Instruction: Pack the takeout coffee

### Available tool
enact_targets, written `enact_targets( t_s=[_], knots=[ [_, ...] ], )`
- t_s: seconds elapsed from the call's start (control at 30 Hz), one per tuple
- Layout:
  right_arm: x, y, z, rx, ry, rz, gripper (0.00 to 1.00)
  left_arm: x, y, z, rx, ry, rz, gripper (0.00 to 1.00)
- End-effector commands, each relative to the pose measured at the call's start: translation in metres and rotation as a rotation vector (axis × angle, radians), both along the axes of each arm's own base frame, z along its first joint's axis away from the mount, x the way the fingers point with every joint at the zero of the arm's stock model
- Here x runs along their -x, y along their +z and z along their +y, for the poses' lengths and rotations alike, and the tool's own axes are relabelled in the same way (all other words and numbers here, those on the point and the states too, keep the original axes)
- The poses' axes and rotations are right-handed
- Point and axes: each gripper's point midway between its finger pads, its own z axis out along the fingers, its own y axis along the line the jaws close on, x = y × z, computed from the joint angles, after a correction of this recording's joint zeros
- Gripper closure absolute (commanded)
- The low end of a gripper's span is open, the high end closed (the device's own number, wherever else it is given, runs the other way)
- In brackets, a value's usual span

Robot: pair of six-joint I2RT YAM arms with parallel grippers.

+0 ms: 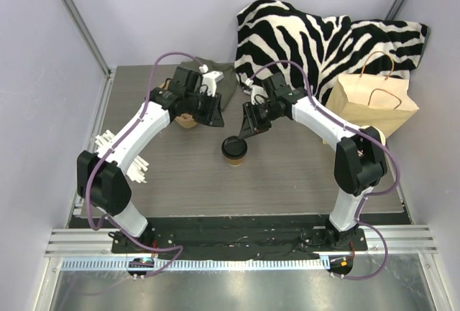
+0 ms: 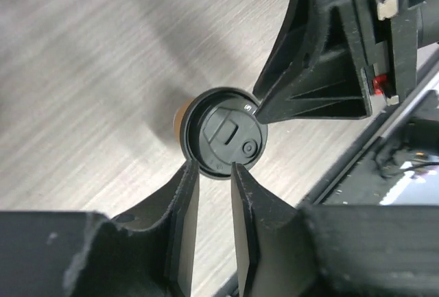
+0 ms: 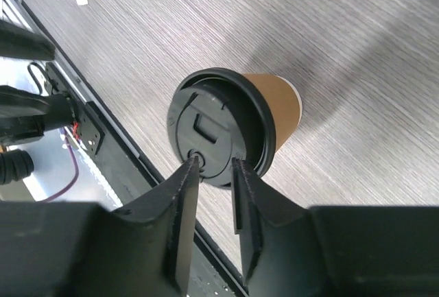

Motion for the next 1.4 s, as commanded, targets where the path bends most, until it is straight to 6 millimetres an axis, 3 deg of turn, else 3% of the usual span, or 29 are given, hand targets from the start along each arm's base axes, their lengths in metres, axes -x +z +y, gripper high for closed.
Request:
enact_targets(
  t_s=[0.0,0.13,0.23,0.5,0.63,0.77,0.93,1.03,1.37],
  knots=[
    [0.003,0.027,-0.004,-0.026,-0.038,-0.048,0.69,0.003,0.006,-0.004,-0.12,-0.034,-0.106,0.73],
    [0.01,0.03,0.002,-0.079,-0.066,-0.01,0.74,0.01,0.001,-0.016,-0.152,-0.071,-0.121,0.76],
    [0.008,0.019,0.004,-0.077,-0.071,0.011,0.78,0.016,-0.008,-0.022,-0.17,-0.093,-0.112,0.79],
    [0.012,-0.015,0.002,-0.029,-0.081,0.072,0.82,0.027,-0.067,-0.022,-0.263,-0.13,-0.011,0.83],
    [0.016,-0.032,-0.004,0.038,-0.083,0.074,0.85,0.033,-0.083,-0.018,-0.297,-0.135,0.04,0.85],
    [0.018,-0.04,-0.006,0.075,-0.079,0.079,0.85,0.033,-0.068,-0.02,-0.281,-0.142,0.029,0.86],
    [0.016,-0.034,-0.004,0.064,-0.073,0.068,0.86,0.027,-0.017,-0.033,-0.18,-0.146,-0.06,0.84],
    [0.016,-0.024,-0.001,0.039,-0.066,0.056,0.86,0.026,-0.002,-0.032,-0.169,-0.134,-0.089,0.82],
    [0.007,0.037,0.016,-0.105,-0.047,-0.043,0.8,0.028,-0.011,-0.013,-0.236,-0.091,-0.091,0.77]
  ],
)
